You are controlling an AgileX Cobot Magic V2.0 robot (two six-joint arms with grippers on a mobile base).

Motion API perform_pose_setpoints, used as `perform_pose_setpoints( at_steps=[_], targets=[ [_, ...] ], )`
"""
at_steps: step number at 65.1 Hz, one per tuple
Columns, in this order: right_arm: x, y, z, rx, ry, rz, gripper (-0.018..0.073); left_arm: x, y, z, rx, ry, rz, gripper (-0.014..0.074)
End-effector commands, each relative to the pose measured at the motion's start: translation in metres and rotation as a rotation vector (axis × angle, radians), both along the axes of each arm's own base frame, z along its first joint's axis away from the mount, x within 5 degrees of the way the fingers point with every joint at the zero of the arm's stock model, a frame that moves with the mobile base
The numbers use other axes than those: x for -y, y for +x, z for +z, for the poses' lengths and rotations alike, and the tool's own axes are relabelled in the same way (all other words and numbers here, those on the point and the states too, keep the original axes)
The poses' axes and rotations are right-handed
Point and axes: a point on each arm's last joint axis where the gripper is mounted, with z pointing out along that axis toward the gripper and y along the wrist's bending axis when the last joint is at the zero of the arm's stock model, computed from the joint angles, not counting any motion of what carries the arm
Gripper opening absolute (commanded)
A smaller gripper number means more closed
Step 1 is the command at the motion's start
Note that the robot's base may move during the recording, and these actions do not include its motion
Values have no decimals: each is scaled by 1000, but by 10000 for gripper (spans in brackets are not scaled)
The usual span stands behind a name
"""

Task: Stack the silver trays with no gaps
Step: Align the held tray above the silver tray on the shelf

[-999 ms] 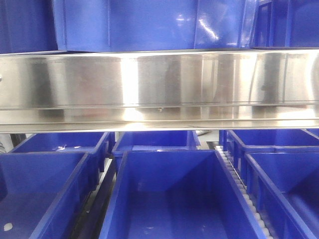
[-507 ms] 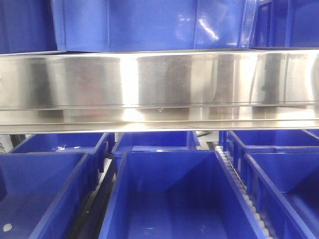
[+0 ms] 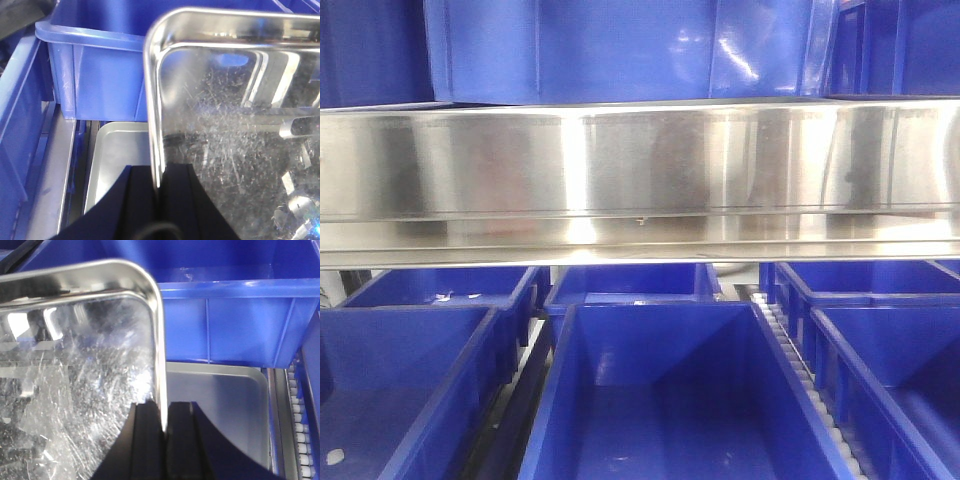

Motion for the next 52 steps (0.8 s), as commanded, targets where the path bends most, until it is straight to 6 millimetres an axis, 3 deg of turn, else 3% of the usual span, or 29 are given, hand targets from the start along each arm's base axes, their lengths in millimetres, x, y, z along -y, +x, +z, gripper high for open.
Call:
perform_pose_setpoints(
  at_steps=[1, 8, 17, 35, 52],
  targets=[
    [2, -1, 10, 67, 12, -3, -68, 0, -1, 5, 33, -1, -10, -16],
    [-1, 5, 0, 23, -9, -7, -68, 4, 10, -5, -4, 6, -2, -16],
    [-11, 25, -28, -87, -67, -11, -68, 12, 32, -28, -82, 13, 12, -16],
    [-29, 62, -78, -218, -152, 2, -68, 38, 72, -82, -218, 103, -3, -16],
    [-39, 82, -120, -344, -214, -2, -68, 56, 102, -136, -351, 117, -7, -16]
  ],
)
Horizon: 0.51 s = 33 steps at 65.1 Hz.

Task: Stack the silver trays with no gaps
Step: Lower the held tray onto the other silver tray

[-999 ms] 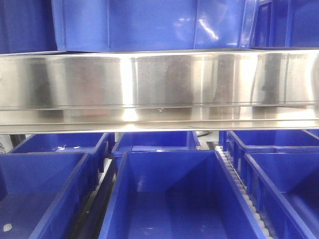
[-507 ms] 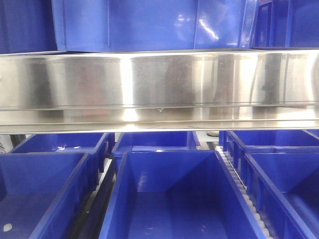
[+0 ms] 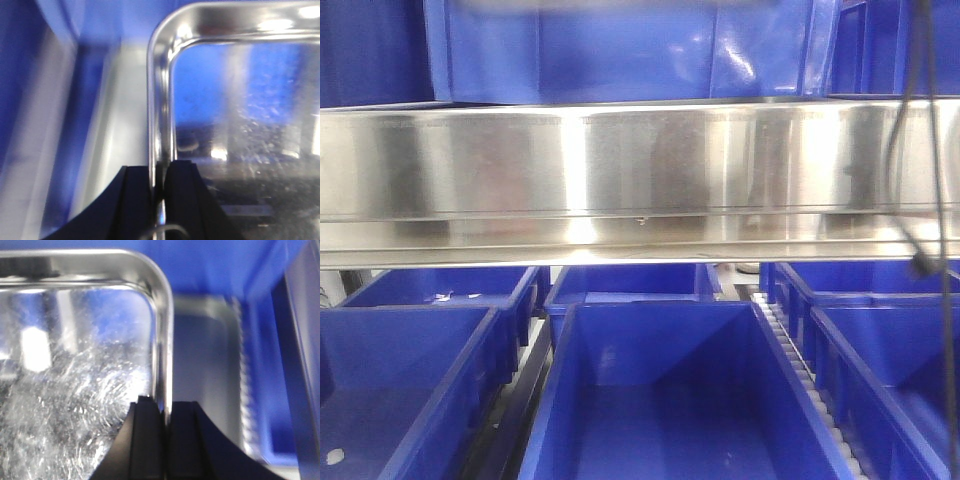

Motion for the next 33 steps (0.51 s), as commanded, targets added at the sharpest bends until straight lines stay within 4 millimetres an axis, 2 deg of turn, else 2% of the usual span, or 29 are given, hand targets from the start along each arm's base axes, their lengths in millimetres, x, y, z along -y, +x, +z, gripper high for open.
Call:
perform_pose_setpoints(
  at_steps=[1, 9, 17, 33],
  targets=[
    [-13, 5, -7, 4, 35, 43, -68, 15, 7, -11, -8, -75, -51, -16],
    [-17, 10, -19, -36, 33, 43, -68, 16, 14, -26, -54, -83, -36, -16],
    [-18, 12, -24, -45, 29, 43, -68, 17, 17, -35, -87, -82, -29, -16],
    [-21, 18, -43, -108, -1, 37, -68, 18, 18, -37, -88, -81, -30, -16]
  ],
)
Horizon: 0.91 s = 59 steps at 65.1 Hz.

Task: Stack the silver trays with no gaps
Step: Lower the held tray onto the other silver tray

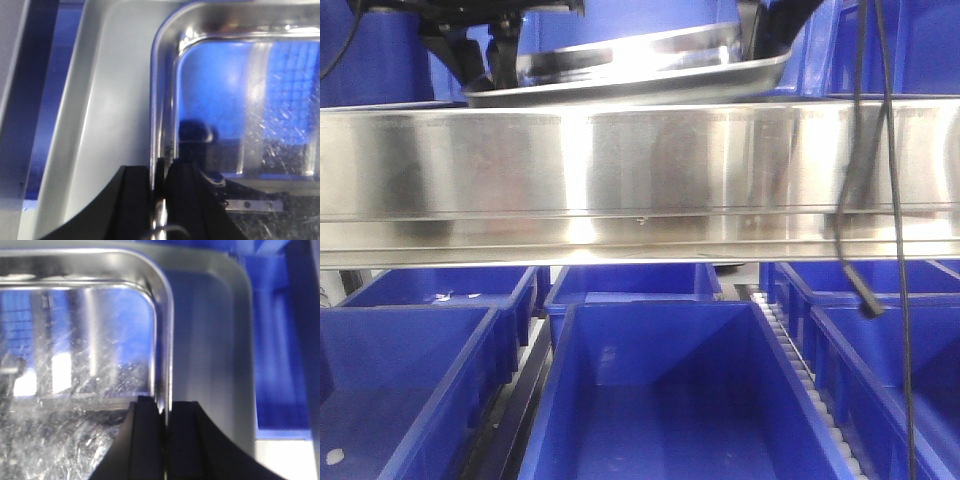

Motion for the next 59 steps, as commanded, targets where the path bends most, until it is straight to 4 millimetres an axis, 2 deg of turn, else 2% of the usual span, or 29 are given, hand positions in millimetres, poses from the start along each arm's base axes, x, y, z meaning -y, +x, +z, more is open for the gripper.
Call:
perform_pose_setpoints(
  at_steps=[1, 36, 39, 48, 53, 59],
  targets=[
    [-13, 0, -2, 5, 55, 43, -68, 14, -2, 7, 46, -82, -48, -16],
    [-14, 1, -10, -35, 35, 38, -58, 14, -2, 7, 46, -82, -48, -16],
    [-14, 1, -10, -35, 35, 38, -4, 14, -2, 7, 46, -82, -48, -16],
    [-14, 1, -10, -35, 35, 38, 275, 13, -2, 7, 46, -82, -48, 28],
    [-14, 1, -10, -35, 35, 38, 367, 13, -2, 7, 47, -80, -48, 134],
    [-14, 1, -10, -35, 35, 38, 386, 13, -2, 8, 48, -78, -47, 284]
  ],
)
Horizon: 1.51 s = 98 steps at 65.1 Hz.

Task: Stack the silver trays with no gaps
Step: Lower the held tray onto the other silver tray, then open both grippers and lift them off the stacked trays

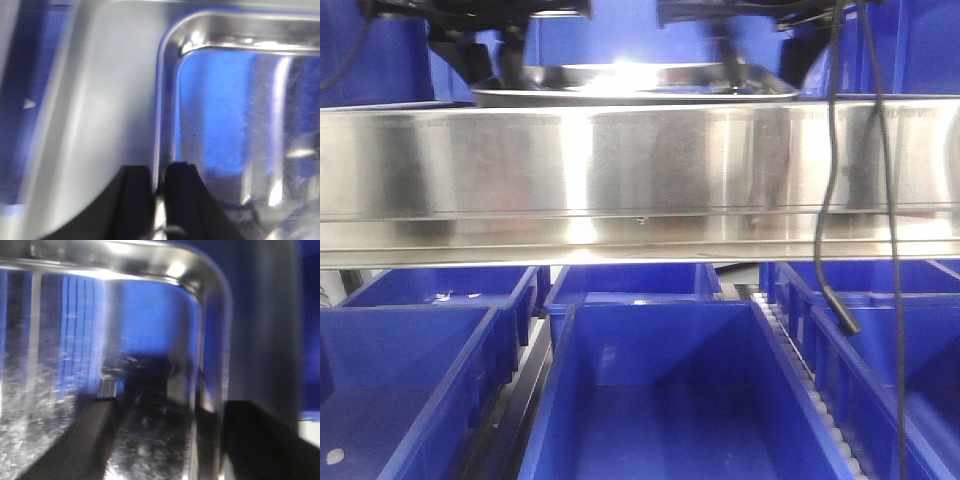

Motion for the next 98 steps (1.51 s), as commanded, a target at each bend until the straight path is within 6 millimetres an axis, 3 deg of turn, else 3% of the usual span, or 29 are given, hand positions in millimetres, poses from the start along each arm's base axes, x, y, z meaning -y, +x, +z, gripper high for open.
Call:
perform_pose_setpoints(
  at_steps=[1, 5, 9, 19, 30, 37, 42, 47, 51, 65, 77, 92, 98],
  targets=[
    [-5, 0, 7, 39, 32, 21, 386, 7, -3, 9, 41, -43, -24, 307],
    [-5, 0, 8, 42, 34, 21, 376, 5, -3, 10, 38, -33, -22, 397],
    [-5, 0, 10, 46, 36, 21, 371, 4, -4, 11, 41, -20, -18, 429],
    [-5, 0, 22, 60, 43, 17, 371, 0, -6, 17, 54, 5, -14, 421],
    [-5, 0, 48, 114, 70, 12, 353, -5, -14, 36, 93, -20, -9, 407],
    [-5, 0, 74, 196, 110, 15, 234, -11, -23, 54, 133, -45, -7, 283],
    [-4, -1, 96, 263, 141, 24, 84, -17, -33, 72, 178, -72, -8, 94],
    [-3, -8, 116, 311, 185, 34, -31, -22, -43, 89, 223, -99, -11, -41],
    [-1, -14, 131, 343, 223, 39, -87, -27, -51, 102, 253, -115, -13, -6],
    [13, -42, 170, 445, 231, 98, -78, -46, -82, 140, 339, -172, -14, -13],
    [28, -65, 187, 492, 183, 126, -78, -56, -108, 146, 446, -230, -63, -13],
    [41, -93, 187, 583, 167, 196, -78, -67, -137, 132, 564, -314, -141, -13],
    [45, -103, 177, 633, 169, 226, -78, -70, -146, 124, 609, -341, -171, -13]
  ],
)
